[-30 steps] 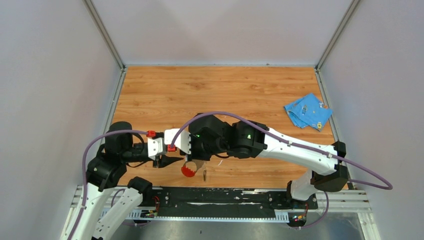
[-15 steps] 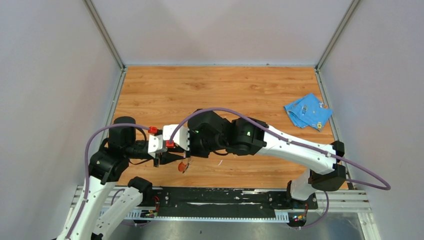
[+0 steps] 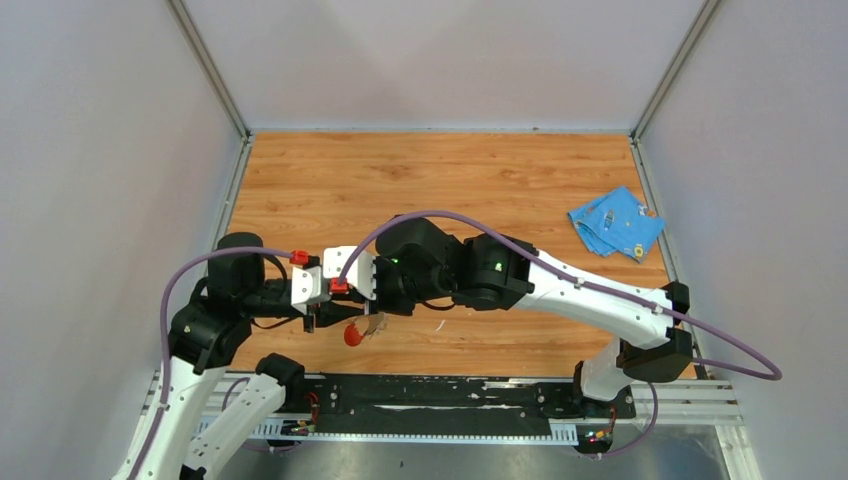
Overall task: Put the keys on the keyring
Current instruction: Adjust the keyring.
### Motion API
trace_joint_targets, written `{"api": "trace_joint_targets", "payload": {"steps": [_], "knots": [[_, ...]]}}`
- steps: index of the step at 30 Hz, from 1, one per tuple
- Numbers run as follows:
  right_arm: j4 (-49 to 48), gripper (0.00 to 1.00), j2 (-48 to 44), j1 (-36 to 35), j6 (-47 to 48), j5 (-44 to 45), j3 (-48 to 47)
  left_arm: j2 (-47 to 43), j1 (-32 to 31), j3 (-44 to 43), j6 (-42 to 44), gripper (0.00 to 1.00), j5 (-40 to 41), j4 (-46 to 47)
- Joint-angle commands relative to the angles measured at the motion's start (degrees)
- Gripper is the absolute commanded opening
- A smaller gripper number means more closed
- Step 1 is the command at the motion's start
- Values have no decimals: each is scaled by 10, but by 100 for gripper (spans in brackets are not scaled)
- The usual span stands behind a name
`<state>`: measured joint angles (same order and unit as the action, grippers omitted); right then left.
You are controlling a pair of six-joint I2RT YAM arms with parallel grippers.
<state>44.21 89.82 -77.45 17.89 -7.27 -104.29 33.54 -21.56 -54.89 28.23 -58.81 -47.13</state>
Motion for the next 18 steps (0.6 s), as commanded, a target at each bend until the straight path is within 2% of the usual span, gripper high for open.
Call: {"api": "trace_joint_targets", "payload": {"steps": [1,4,12,18], "knots": [[5,1,-2,4,0,-13,17,-2,-1,-35,-32,30,-11,8],[3,1,-5,4,-1,-15,22,-6,-1,-41,-45,29,-10,8],[3,0,-10,4,-3,-18,21,-18,-1,-22,-43,8,2,9],[12,1,-13,4,-4,-24,19,-24,-1,-4,-34,0,35,8]]}}
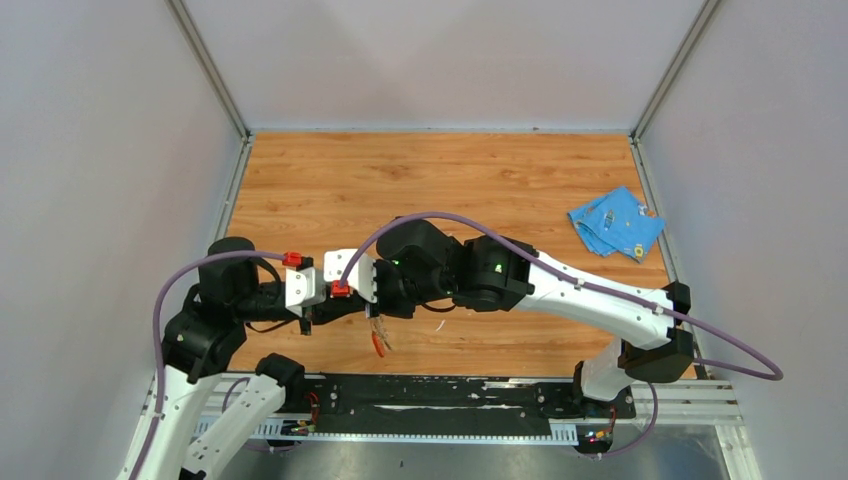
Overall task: Put the keys on the keyring
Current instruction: Adjust the keyring.
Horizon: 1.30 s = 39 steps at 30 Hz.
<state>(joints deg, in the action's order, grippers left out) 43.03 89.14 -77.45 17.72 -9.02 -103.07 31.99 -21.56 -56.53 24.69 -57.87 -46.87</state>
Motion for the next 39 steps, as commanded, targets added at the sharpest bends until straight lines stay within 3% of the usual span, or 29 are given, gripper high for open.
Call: {"api": "trace_joint_targets", "payload": {"steps": [1,8,10,12,21,28,32,36,39], "knots": [[27,1,-5,4,-2,-8,5,-9,-1,13,2,0,30,6],[42,1,-6,4,2,-19,-6,-4,-1,19,7,0,45,6],[44,0,-6,4,3,-21,-10,-1,-1,18,2,19,44,6],[48,0,-2,4,4,-22,-14,2,-1,14,0,26,44,6],[42,1,3,4,-4,-23,-19,11,-1,8,-19,18,26,6],[-25,1,-20,8,-33,-36,20,4,-1,12,-34,27,-4,13],[-73,1,-41,13,-48,-60,51,-4,-1,8,-35,19,-1,19],[-85,1,-46,15,-53,-76,62,-10,-1,-1,-26,0,3,24],[-85,1,-47,15,-54,-88,66,-12,-1,-6,-21,0,5,25]]}}
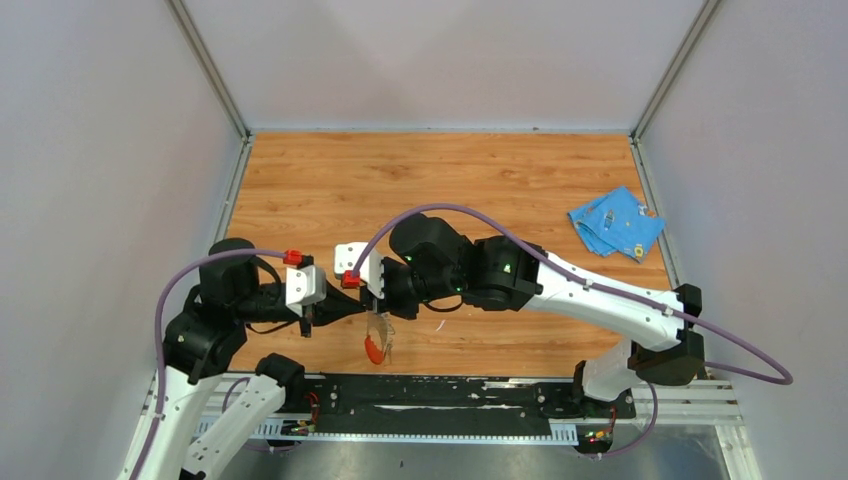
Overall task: Put the keys on the keyring
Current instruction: Adjust the keyring.
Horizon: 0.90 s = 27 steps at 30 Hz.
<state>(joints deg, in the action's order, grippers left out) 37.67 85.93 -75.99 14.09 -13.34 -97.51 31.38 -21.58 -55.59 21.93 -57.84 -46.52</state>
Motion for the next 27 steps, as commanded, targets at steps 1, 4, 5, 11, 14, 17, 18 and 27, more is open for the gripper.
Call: {"api": "trace_joint_targets", "payload": {"steps": [1,4,5,11,14,17,18,27], "knots": [[-30,1,-16,0,-18,-48,11,-7,-1,-15,9,0,4,22],[-23,1,-18,2,-14,-53,7,-9,-1,-12,13,0,4,21],[-18,1,-19,2,-12,-54,4,-9,-1,-11,14,0,4,21],[-12,23,-24,13,-20,-82,-11,1,-1,-18,11,0,2,22],[-42,31,-47,34,-46,-109,6,14,-1,-26,-2,0,-10,23],[-100,40,-88,63,-67,-144,56,24,-1,-32,-15,0,-47,32],[-120,41,-105,70,-70,-149,75,25,-1,-34,-16,0,-65,33],[-428,40,-256,120,-135,-181,303,39,-1,-86,14,0,-114,62]]}}
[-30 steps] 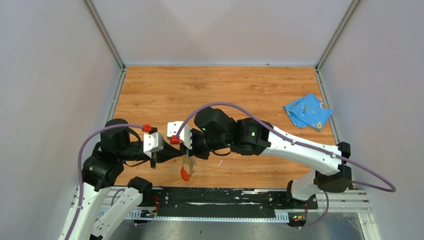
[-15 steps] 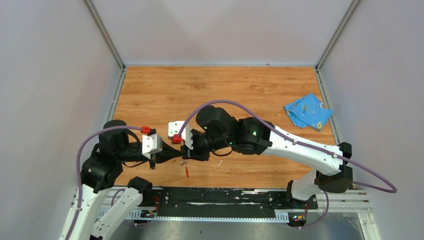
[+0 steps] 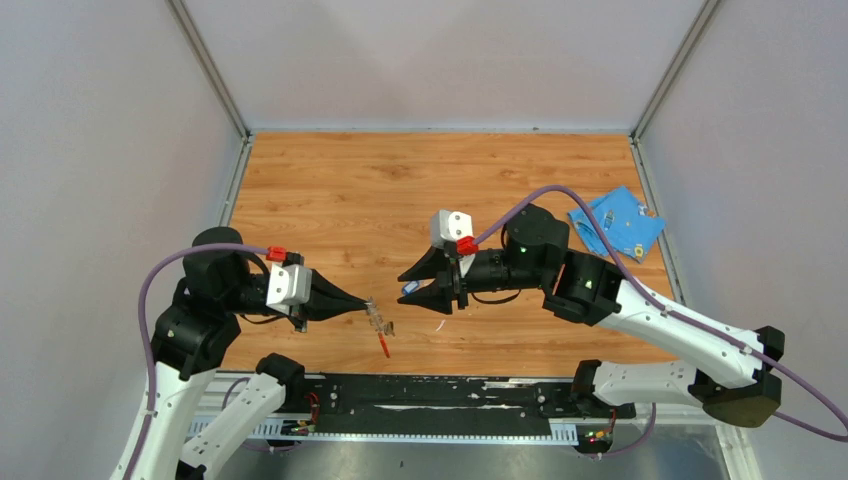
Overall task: Put the keys on the keyring
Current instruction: Adjust the keyring.
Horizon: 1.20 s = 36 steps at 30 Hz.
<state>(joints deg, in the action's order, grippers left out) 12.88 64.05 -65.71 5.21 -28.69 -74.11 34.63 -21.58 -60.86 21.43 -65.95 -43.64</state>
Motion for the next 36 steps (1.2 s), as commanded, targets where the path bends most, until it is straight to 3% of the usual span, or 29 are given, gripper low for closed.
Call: {"api": "trace_joint_targets", "payload": {"steps": [1,4,9,11,16,25,36], "knots": [[-213,39,-46,19,-57,-29,94,8,-1,-38,21,0,-27,40],[-288,39,-50,19,-85,-36,129,0,-1,-30,2,0,-22,86],[-347,40,-26,19,-97,-69,134,-37,-1,33,-143,0,-15,276],[-371,40,-27,19,-98,-71,141,-53,-1,52,-155,0,-12,313],[-388,40,-23,17,-94,-83,144,-60,-1,63,-155,0,-3,327],[-325,35,-30,-12,-7,-47,133,-72,-1,81,-139,0,-10,371],[-349,28,-12,-18,-14,-29,125,-79,-1,95,-175,0,9,399]]}}
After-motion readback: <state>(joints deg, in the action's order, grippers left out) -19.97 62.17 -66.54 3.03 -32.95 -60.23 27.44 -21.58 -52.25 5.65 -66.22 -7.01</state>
